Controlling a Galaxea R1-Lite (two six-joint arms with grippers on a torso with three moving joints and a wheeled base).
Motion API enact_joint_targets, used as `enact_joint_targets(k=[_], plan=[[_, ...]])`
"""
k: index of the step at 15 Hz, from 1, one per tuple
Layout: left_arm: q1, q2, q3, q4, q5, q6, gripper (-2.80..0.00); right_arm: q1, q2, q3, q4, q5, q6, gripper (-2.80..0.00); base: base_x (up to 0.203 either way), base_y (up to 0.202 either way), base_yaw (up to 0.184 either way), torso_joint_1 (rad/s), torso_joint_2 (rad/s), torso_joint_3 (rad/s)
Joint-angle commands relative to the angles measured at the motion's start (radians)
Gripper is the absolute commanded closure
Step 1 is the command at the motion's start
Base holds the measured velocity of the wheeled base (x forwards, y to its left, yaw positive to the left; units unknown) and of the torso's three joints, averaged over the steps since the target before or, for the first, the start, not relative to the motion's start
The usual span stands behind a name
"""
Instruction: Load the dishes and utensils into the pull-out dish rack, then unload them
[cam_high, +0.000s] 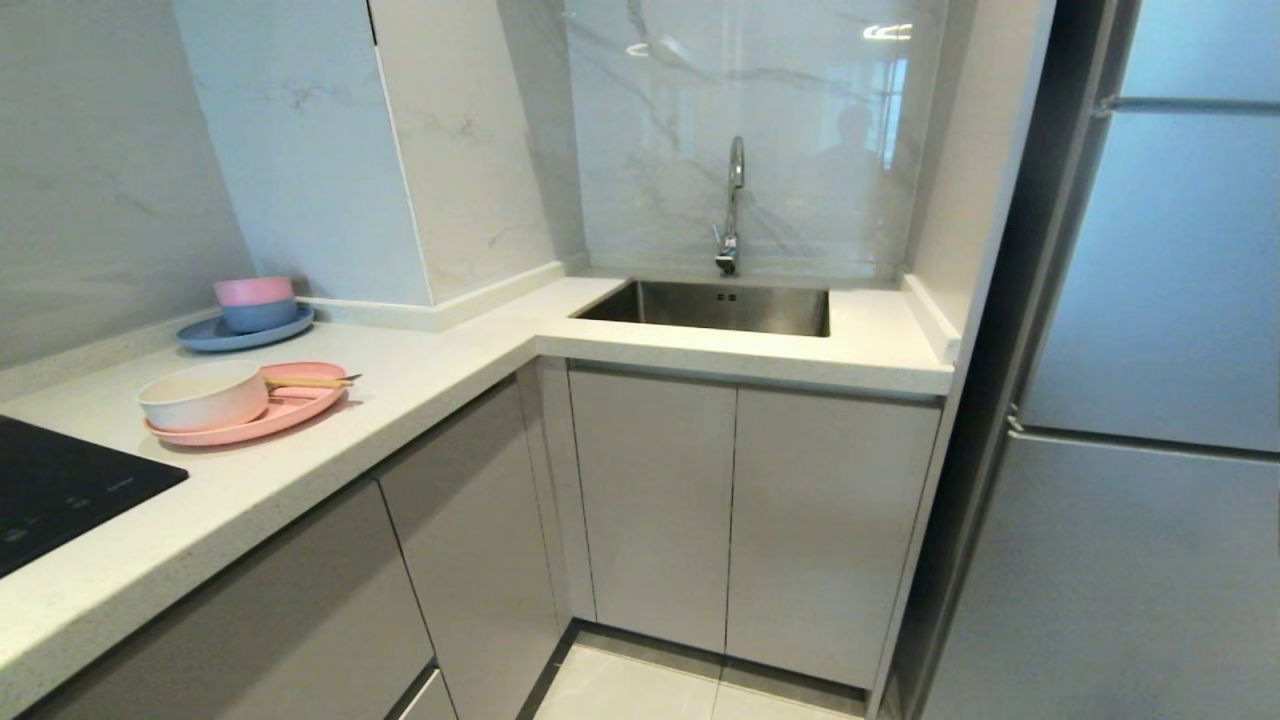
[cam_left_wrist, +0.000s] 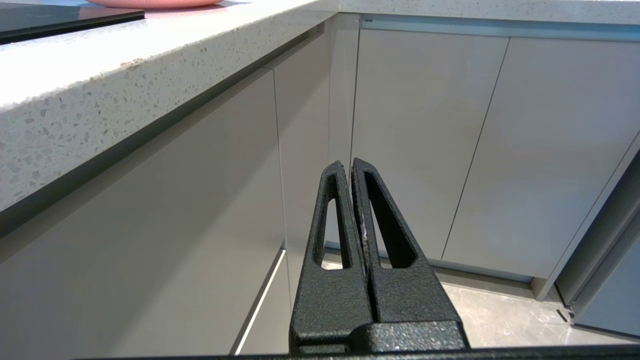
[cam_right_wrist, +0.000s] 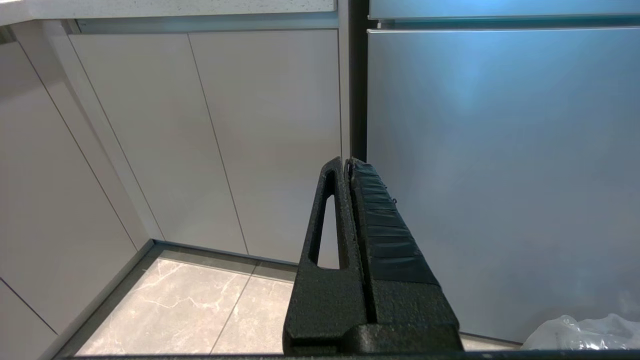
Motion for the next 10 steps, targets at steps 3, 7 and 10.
enact_joint_targets(k=[3,7,10], plan=[[0.001,0.001,0.000,0.000,0.000,-0.001,0.00,0.000,0.001,0.002,0.000,0.000,0.001,0.00,0.000,0.000,0.000,0.000,0.00,0.000],[0.001,0.000,0.000,0.000,0.000,-0.001,0.00,-0.001,0.001,0.002,0.000,0.000,0.002,0.00,0.000,0.000,0.000,0.000,0.00,0.000],[0.001,0.001,0.000,0.000,0.000,-0.001,0.00,-0.001,0.001,0.002,0.000,0.000,0.001,0.00,0.000,0.000,0.000,0.000,0.00,0.000]])
